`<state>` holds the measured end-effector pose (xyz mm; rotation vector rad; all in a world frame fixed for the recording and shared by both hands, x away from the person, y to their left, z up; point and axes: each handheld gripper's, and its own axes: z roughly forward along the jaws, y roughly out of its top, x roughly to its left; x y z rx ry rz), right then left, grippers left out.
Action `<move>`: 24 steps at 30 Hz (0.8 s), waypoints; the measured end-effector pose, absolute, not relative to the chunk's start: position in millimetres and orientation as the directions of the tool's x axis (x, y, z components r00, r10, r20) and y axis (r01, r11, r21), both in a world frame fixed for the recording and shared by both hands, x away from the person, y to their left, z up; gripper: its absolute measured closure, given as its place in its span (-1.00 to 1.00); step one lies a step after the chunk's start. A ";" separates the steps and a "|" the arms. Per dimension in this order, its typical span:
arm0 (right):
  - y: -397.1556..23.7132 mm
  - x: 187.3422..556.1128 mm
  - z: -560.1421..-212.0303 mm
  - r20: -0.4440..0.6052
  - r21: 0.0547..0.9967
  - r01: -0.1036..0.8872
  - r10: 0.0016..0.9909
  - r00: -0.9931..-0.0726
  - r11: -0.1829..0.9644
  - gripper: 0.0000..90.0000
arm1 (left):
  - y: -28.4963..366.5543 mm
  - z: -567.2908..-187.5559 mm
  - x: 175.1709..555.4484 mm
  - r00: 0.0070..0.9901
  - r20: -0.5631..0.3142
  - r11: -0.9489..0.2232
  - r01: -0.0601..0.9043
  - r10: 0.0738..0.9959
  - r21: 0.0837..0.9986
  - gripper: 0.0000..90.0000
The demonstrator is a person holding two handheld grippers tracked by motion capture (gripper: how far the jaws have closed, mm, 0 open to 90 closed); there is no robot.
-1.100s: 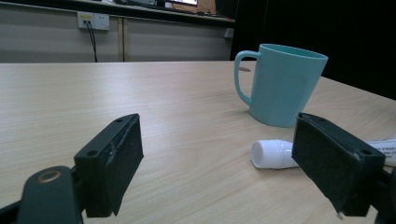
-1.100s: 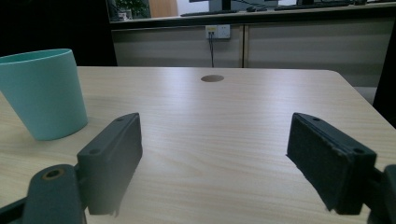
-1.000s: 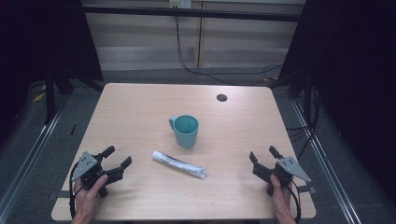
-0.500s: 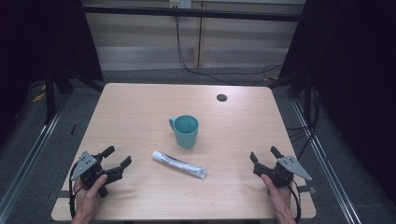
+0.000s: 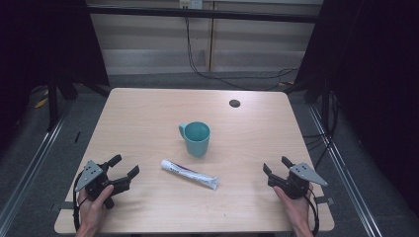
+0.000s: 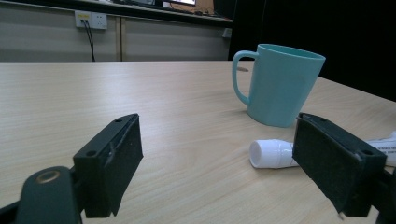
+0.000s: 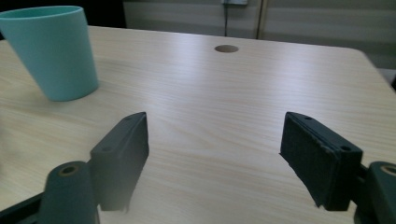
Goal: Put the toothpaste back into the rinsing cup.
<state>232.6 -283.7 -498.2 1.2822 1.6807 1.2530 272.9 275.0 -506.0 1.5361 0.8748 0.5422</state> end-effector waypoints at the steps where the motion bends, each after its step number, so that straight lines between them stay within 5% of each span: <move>1: -283.3 233.3 -497.9 0.047 0.946 0.318 0.952 -0.304 0.055 -0.47 | 274.7 -506.0 272.8 0.603 -0.149 0.014 0.223 0.784 0.975 -0.65; 24: -272.1 241.2 -481.3 0.122 0.894 0.435 0.877 -0.466 0.107 -0.14 | 275.7 -506.1 272.7 0.616 -0.151 0.014 0.220 0.774 0.975 -0.65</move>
